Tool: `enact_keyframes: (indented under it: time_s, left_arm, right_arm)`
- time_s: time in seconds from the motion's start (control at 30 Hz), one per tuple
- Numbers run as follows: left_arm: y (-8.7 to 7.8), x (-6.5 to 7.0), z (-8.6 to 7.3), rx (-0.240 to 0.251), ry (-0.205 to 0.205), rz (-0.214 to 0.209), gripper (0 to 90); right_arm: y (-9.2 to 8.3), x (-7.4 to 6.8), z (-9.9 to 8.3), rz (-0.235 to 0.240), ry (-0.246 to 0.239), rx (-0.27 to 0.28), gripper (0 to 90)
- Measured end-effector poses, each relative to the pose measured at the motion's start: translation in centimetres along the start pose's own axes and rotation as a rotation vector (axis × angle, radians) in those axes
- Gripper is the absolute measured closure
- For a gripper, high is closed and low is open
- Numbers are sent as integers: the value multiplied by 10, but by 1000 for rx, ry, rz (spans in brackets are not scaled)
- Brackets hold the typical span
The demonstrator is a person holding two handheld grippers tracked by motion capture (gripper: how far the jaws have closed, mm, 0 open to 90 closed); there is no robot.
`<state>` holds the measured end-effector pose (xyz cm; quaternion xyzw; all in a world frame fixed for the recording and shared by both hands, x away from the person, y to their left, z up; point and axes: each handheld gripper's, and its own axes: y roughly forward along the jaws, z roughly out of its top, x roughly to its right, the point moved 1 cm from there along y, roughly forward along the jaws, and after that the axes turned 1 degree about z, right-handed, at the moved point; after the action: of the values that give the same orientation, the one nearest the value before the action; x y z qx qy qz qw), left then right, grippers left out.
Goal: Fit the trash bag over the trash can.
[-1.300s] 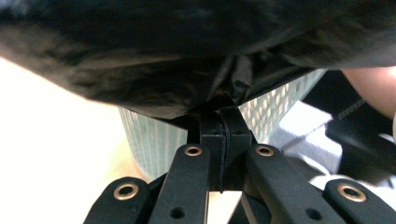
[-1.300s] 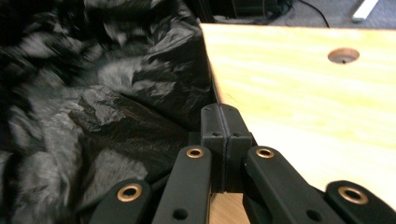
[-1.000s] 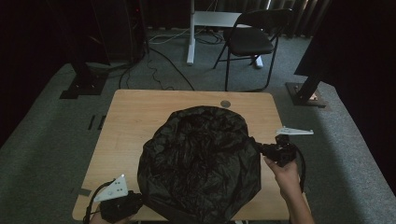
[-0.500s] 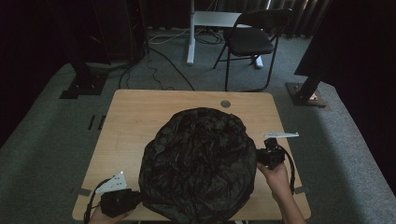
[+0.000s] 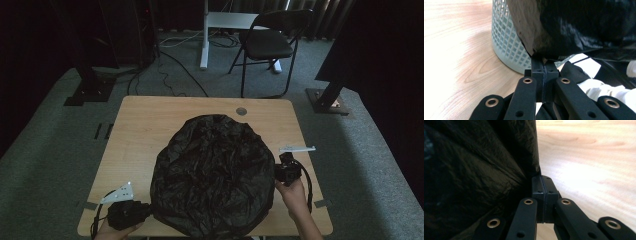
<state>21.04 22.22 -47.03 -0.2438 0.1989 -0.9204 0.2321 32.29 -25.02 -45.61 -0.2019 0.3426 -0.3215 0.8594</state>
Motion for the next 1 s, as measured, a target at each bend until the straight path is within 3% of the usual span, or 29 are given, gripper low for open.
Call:
enact_keyframes:
  time_s: [0.13,0.23,0.3,0.4,0.53,0.57,0.63,0.7,0.73,0.77,0.8,0.87,0.9,1.0]
  left_arm:
    - [-2,0,-1,3,-1,2,900]
    - [-1,1,-1,-19,5,1,900]
    - [2,3,2,-69,43,29,900]
    - [7,4,2,-102,69,44,900]
    - [19,2,3,-129,77,39,900]
    - [22,3,3,-160,85,37,900]
    - [30,5,-3,-214,101,73,900]
    - [36,-2,-12,-275,85,162,900]
    - [35,-8,-18,-275,51,146,900]
    - [33,-15,-23,-253,2,100,900]
    - [30,-19,-27,-233,-36,86,900]
    - [27,-22,-29,-231,-45,92,900]
    - [22,-27,-31,-228,-68,101,900]
    - [19,-29,-32,-236,-68,110,900]
  right_arm:
    - [1,-5,-8,-17,-14,-5,900]
    - [2,-6,-10,1,-5,-11,900]
    - [0,-6,-13,-1,-5,-6,900]
    - [-1,-3,-13,4,11,10,900]
    - [1,-5,-14,-13,-6,3,900]
    - [3,-8,-15,-15,-15,-17,900]
    - [6,-11,-20,-76,-47,-63,900]
    - [10,-3,-31,-103,-27,-82,900]
    - [12,3,-37,-128,-19,-89,900]
    - [14,9,-43,-96,-6,-67,900]
    - [16,15,-49,-76,21,-55,900]
    - [18,20,-53,-80,34,-49,900]
    - [21,26,-58,-77,30,-30,900]
    - [25,29,-58,-94,25,-43,900]
